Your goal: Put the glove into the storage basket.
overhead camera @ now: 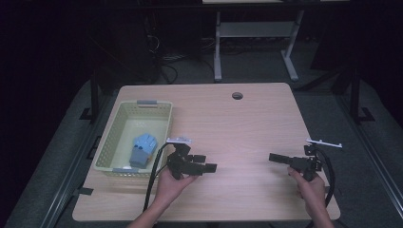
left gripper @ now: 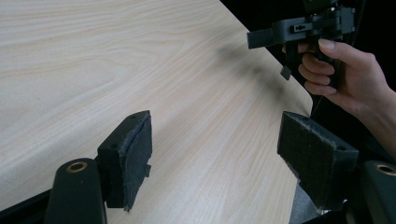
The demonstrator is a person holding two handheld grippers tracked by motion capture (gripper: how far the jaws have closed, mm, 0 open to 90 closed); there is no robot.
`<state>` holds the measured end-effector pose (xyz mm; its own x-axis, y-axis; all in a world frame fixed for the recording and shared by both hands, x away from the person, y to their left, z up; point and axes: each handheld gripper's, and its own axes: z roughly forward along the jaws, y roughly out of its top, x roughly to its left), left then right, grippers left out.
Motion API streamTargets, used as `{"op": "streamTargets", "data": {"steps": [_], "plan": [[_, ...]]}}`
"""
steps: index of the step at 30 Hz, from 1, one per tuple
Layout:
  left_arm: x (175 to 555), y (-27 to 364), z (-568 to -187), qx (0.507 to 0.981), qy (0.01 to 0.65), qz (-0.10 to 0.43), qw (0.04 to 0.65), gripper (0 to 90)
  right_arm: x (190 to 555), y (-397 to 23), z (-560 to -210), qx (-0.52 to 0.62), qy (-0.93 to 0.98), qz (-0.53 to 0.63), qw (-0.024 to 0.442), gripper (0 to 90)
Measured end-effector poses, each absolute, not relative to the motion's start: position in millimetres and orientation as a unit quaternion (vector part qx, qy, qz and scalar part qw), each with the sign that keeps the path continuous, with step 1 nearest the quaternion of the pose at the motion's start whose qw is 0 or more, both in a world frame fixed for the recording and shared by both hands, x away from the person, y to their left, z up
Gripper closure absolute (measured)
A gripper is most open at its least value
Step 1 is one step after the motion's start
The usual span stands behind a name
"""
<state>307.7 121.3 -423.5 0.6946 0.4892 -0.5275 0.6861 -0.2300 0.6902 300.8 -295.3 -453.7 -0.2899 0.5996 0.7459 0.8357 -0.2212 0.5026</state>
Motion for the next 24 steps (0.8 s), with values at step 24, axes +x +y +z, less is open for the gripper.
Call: {"op": "streamTargets", "data": {"steps": [24], "plan": [[271.9,127.5,-445.3,0.789,0.338,-0.094,0.504,25.2,268.4,-284.0,-463.5,-0.545,-0.65,-0.521,0.1,31.0]]}}
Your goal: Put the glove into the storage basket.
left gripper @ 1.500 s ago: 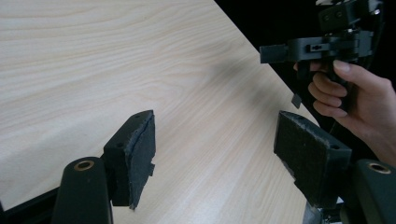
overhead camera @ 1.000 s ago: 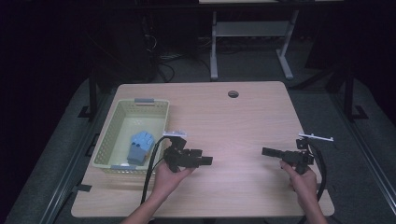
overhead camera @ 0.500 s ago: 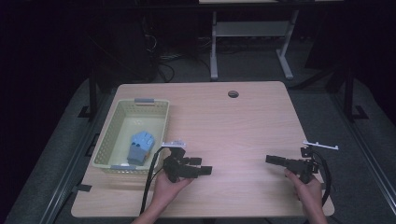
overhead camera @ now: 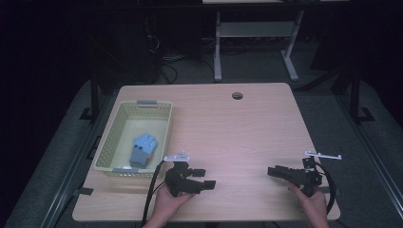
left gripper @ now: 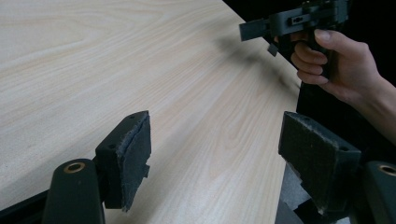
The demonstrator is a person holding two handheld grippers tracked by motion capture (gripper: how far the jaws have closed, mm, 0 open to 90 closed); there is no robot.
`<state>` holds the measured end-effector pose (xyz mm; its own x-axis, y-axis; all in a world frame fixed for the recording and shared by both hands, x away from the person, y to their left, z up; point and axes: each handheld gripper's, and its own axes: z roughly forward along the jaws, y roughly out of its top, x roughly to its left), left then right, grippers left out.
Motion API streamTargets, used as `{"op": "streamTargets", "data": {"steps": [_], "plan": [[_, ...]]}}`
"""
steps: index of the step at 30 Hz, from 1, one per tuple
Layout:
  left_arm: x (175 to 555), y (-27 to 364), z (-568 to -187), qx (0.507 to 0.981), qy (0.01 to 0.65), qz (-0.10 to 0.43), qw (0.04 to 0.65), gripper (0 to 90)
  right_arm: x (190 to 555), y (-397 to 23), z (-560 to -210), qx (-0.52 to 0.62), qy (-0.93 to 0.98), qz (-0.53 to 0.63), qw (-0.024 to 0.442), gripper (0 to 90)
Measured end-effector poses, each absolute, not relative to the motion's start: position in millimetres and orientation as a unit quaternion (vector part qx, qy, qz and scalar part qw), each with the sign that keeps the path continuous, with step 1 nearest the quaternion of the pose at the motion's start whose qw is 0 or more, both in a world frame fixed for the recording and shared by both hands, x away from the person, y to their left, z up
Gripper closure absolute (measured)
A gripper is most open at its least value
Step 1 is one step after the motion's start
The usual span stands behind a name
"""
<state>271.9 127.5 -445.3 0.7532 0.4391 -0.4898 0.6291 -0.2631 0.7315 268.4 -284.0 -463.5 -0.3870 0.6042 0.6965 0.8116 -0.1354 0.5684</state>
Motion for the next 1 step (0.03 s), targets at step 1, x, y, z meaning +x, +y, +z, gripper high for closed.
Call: {"op": "streamTargets", "data": {"steps": [1], "plan": [[270.5,128.4,-444.6,0.792,0.333,-0.086,0.505,25.0,268.5,-281.8,-463.6,-0.541,-0.653,-0.521,0.101,31.0]]}}
